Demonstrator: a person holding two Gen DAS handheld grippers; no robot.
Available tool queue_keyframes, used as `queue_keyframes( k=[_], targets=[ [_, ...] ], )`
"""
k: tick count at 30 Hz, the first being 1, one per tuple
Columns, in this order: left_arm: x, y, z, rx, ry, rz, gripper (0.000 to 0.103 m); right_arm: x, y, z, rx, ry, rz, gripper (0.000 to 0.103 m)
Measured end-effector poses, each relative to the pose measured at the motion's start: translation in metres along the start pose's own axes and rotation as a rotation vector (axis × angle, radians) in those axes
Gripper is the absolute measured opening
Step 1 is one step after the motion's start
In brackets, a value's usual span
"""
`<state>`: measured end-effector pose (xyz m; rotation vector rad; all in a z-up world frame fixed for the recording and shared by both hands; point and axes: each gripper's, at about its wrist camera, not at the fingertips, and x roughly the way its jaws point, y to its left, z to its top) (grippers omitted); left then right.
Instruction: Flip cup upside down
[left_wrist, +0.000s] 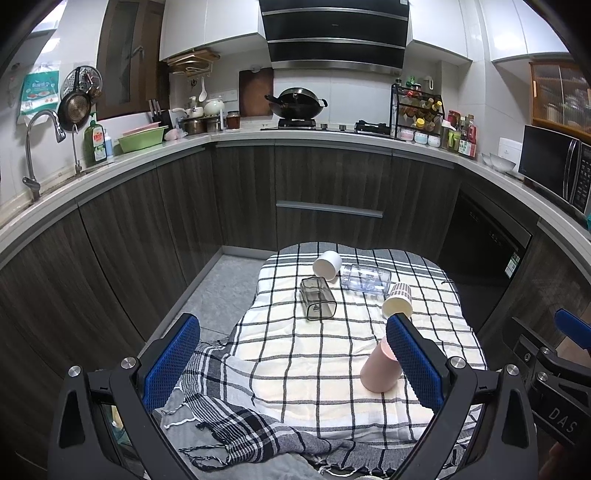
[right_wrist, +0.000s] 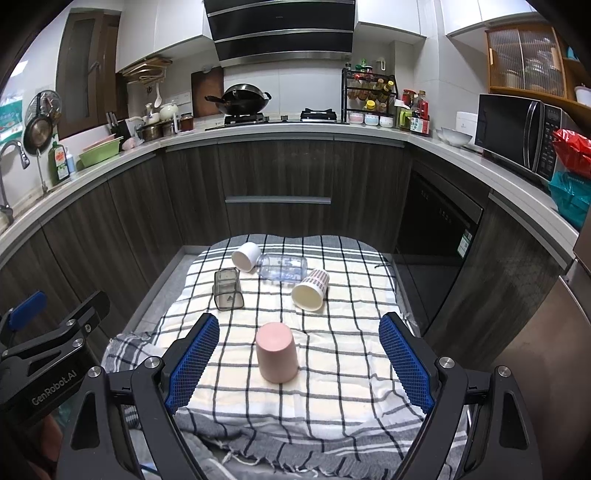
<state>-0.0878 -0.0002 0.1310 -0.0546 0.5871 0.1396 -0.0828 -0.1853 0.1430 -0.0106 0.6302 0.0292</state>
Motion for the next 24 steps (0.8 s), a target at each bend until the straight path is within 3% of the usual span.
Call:
queue_keyframes(
  k=[24],
  targets=[
    [0.0,-0.0015,-0.0014,0.003,0.002,-0.004,0.103,0.0018,-0.0041,-0.0051,0.009,-0.001,-0.003,0.088]
  ],
)
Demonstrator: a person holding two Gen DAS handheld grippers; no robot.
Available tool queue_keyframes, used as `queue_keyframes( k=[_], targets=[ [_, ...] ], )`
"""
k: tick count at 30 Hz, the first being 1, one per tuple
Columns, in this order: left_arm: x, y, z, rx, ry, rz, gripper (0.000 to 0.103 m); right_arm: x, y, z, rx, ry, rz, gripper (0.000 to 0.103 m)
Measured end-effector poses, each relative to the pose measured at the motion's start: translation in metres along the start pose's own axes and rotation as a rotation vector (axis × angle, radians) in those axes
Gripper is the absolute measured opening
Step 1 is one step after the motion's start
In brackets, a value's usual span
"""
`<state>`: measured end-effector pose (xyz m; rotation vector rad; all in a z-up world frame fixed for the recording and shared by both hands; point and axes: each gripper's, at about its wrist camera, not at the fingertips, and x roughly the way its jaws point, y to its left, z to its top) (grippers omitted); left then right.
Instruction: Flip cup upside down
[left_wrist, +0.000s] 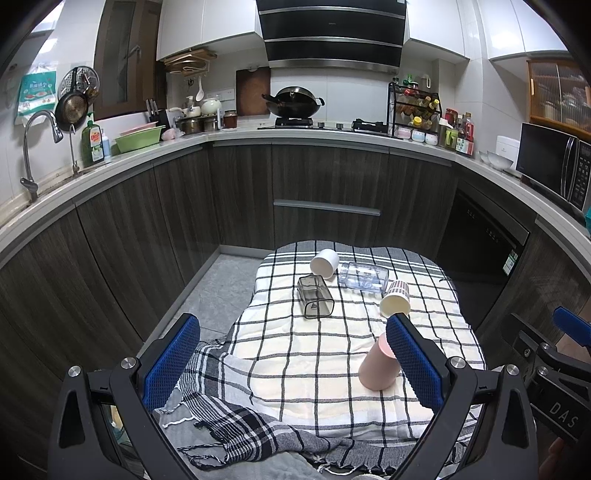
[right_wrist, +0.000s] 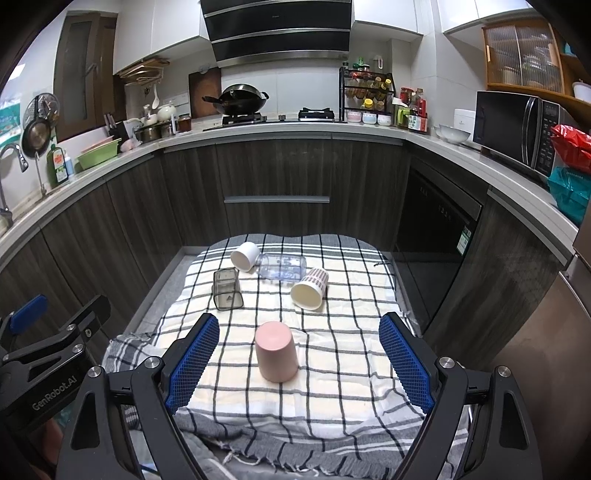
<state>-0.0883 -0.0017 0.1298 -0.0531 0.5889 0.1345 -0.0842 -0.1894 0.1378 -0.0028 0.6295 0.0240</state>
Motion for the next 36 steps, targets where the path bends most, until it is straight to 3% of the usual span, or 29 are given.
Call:
queue_keyframes(
  k=[20,36],
  targets=[
    [-0.0038,-0.0006,0.0025,0.024,-0.005,-0.044,0.103,-0.0061,0.0007,0.0021,0.013,-0.021,-0.003,0.088],
    [-0.0025,0.0004,0.0028,0.037,-0.004,-0.031,0.103,-0.006,0.0,0.0027,0.021,-0.016,-0.003,0.088]
  ],
)
